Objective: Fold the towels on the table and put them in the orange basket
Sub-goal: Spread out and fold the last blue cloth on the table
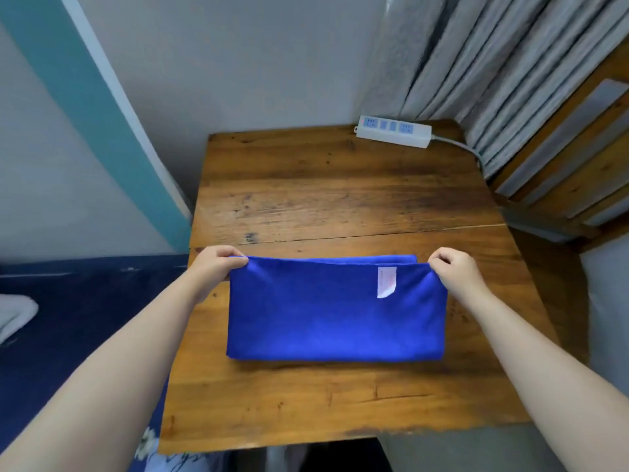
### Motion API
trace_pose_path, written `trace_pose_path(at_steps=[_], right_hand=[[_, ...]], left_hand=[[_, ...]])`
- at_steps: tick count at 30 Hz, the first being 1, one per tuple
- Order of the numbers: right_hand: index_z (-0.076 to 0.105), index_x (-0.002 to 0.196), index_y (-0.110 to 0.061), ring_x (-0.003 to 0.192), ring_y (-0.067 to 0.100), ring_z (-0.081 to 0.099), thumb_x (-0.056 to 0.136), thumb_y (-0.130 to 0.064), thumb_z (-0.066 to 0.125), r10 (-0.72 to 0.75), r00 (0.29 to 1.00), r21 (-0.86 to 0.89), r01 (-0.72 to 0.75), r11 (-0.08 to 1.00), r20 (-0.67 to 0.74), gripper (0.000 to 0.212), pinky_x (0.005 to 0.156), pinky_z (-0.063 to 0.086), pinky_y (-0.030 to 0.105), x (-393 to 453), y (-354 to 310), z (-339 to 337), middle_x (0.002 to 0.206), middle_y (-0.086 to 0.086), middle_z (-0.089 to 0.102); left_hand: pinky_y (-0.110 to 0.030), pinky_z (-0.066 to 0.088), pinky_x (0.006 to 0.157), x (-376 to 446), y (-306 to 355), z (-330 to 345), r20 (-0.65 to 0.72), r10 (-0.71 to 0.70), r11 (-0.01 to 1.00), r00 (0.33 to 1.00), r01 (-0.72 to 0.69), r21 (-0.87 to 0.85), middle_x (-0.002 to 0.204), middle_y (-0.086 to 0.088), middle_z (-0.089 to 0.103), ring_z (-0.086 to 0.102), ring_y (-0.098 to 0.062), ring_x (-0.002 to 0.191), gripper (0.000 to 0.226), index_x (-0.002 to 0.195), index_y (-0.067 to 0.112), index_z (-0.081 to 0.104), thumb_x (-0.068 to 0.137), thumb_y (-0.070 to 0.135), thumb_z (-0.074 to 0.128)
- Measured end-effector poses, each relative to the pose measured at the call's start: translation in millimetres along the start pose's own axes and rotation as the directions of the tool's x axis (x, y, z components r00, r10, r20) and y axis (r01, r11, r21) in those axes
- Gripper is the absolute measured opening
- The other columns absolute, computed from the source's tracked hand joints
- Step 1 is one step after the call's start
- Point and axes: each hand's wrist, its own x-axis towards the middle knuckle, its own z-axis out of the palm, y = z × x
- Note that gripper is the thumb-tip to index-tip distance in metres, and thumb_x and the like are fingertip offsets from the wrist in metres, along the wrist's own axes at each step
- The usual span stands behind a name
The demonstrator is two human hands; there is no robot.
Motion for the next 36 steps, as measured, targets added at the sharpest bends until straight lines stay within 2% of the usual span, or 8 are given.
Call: trace_pose_path(at_steps=[9, 16, 20, 24, 27, 30, 34, 36], right_hand=[[0.062, 0.077, 0.0, 0.078, 0.02, 0.048, 0.084, 0.0, 0.045, -0.019, 0.999, -0.019, 0.02, 1.0, 0.031, 0.018, 0.056, 0.027, 0.026, 41, 3, 31, 0.082, 0.013, 0.06], [0.059, 0.1, 0.001, 0.104, 0.033, 0.052, 0.088, -0.004, 0.043, 0.067, 0.994, -0.263, -0.041, 0.964, 0.091, 0.021, 0.077, 0.037, 0.028, 56, 8, 52, 0.112, 0.02, 0.059], [0.054, 0.109, -0.005, 0.106, 0.035, 0.051, 0.09, -0.01, 0.041, 0.097, 0.995, -0.38, -0.081, 0.922, 0.021, 0.023, 0.085, 0.041, 0.035, 49, 7, 60, 0.118, 0.018, 0.053], [0.044, 0.126, -0.005, 0.12, 0.033, 0.042, 0.089, -0.011, 0.048, 0.067, 0.989, -0.409, -0.115, 0.905, -0.131, 0.038, 0.1, 0.033, 0.042, 39, 3, 63, 0.132, 0.018, 0.043], [0.049, 0.124, 0.001, 0.129, 0.039, 0.038, 0.083, -0.005, 0.053, -0.144, 0.97, -0.439, 0.045, 0.897, -0.196, 0.042, 0.108, 0.025, 0.051, 16, -9, 70, 0.138, 0.024, 0.041], [0.064, 0.109, 0.0, 0.114, 0.045, 0.053, 0.077, -0.016, 0.049, -0.425, 0.902, -0.52, 0.328, 0.788, -0.075, 0.039, 0.093, 0.033, 0.065, -18, -30, 94, 0.122, 0.025, 0.058], [0.068, 0.107, -0.017, 0.112, 0.031, 0.06, 0.074, -0.032, 0.042, -0.457, 0.851, -0.579, 0.515, 0.632, 0.258, 0.045, 0.083, 0.046, 0.06, -51, -41, 128, 0.121, 0.01, 0.063], [0.068, 0.109, -0.021, 0.113, 0.025, 0.059, 0.071, -0.037, 0.051, -0.425, 0.84, -0.603, 0.539, 0.588, 0.338, 0.044, 0.084, 0.049, 0.054, -68, -32, 138, 0.123, 0.005, 0.063]], left_hand=[[-0.027, 0.028, 0.054, 55, -21, 23, -0.243, -0.042, 0.992, 0.969, 0.07, 0.106, 0.061, -0.007, 0.046, 0.037, -0.018, 0.061, 0.029, 0.056, 0.012, 0.056, 0.083, 0.003, 0.053], [-0.031, 0.035, 0.07, 76, -34, 32, -0.281, 0.016, 0.809, 0.96, 0.153, 0.567, 0.096, -0.025, 0.062, 0.054, -0.037, 0.095, 0.014, 0.078, 0.006, 0.055, 0.088, 0.013, 0.048], [-0.033, 0.038, 0.067, 76, -39, 43, -0.322, 0.047, 0.742, 0.946, 0.183, 0.645, 0.101, -0.022, 0.062, 0.054, -0.036, 0.09, 0.013, 0.087, 0.006, 0.051, 0.089, 0.018, 0.047], [-0.043, 0.039, 0.093, 61, -40, 52, -0.435, 0.172, 0.758, 0.884, 0.164, 0.632, 0.124, -0.023, 0.05, 0.046, -0.038, 0.115, 0.039, 0.122, 0.0, 0.047, 0.087, 0.014, 0.054], [-0.049, 0.029, 0.105, 38, -41, 74, -0.389, 0.347, 0.711, 0.853, 0.031, 0.702, 0.138, -0.026, 0.039, 0.033, -0.042, 0.131, 0.046, 0.129, -0.003, 0.045, 0.085, 0.006, 0.055], [-0.06, 0.033, 0.1, 22, -47, 108, -0.171, 0.512, 0.571, 0.842, -0.185, 0.8, 0.133, -0.031, 0.046, 0.038, -0.051, 0.126, 0.045, 0.12, -0.006, 0.055, 0.079, 0.01, 0.054], [-0.058, 0.019, 0.109, 15, -58, 126, -0.163, 0.34, 0.621, 0.926, -0.091, 0.779, 0.146, -0.022, 0.032, 0.024, -0.042, 0.138, 0.047, 0.131, 0.003, 0.048, 0.089, 0.023, 0.05], [-0.062, 0.025, 0.104, 0, -70, 127, -0.202, 0.31, 0.62, 0.929, -0.036, 0.783, 0.141, -0.026, 0.039, 0.031, -0.045, 0.134, 0.05, 0.126, 0.0, 0.053, 0.085, 0.027, 0.045]])
